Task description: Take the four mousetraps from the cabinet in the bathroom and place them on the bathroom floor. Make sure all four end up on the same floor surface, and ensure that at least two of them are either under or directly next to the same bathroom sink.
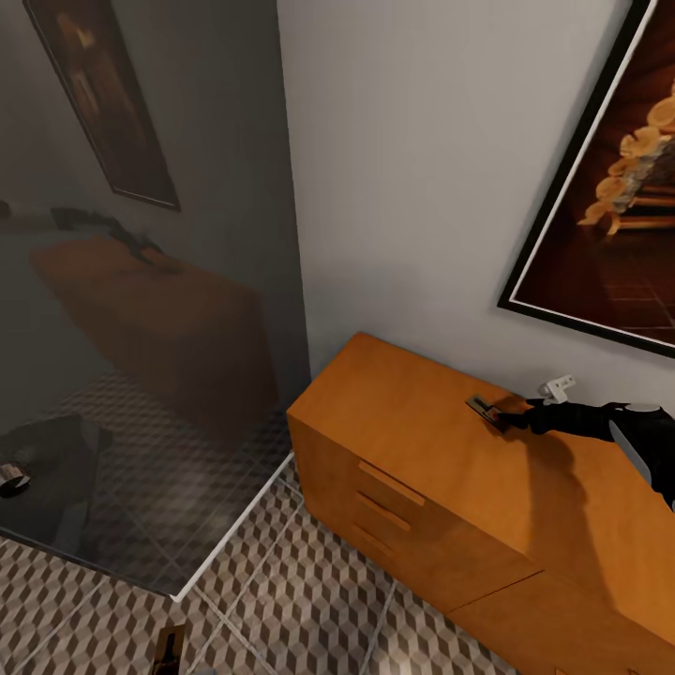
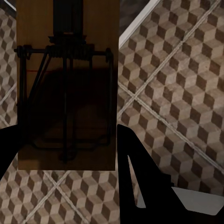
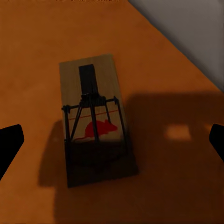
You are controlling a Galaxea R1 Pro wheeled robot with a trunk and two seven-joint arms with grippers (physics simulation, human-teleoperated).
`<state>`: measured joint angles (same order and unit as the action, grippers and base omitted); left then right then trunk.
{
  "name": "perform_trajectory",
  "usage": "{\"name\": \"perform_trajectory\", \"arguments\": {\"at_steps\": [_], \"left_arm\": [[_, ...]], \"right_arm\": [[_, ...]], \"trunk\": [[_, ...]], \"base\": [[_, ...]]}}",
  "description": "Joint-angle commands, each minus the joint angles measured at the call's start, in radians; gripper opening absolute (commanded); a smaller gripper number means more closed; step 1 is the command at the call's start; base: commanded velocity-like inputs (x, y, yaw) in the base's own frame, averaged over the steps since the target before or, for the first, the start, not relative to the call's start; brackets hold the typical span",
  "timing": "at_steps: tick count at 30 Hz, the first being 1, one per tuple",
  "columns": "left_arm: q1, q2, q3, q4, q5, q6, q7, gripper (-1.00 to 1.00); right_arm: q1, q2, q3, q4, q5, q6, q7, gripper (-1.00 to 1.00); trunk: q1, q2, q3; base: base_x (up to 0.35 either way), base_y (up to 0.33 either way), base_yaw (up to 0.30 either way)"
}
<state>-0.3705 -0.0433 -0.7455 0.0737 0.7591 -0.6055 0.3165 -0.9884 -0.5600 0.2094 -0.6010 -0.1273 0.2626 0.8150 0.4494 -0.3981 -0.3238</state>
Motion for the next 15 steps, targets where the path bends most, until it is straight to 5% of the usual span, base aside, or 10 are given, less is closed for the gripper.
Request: {"name": "perform_trajectory", "arguments": {"at_steps": [1,15], "left_arm": [[-0.001,-0.001,-0.006,0.003,-0.004,-0.002,0.006,-1.00],[-0.001,-0.001,-0.006,0.004,-0.004,-0.002,0.006,-1.00]], "right_arm": [[-0.001,-0.001,0.005,-0.001,-0.011,0.008,-0.001,1.00],[-0.001,0.002,0.009,0.000,-0.010,0.007,0.025,1.00]], "trunk": [[0.001,-0.002,-0.002],[0.001,-0.002,-0.002]], "base": [[0.000,0.000,0.000],[0.000,0.000,0.000]]}}
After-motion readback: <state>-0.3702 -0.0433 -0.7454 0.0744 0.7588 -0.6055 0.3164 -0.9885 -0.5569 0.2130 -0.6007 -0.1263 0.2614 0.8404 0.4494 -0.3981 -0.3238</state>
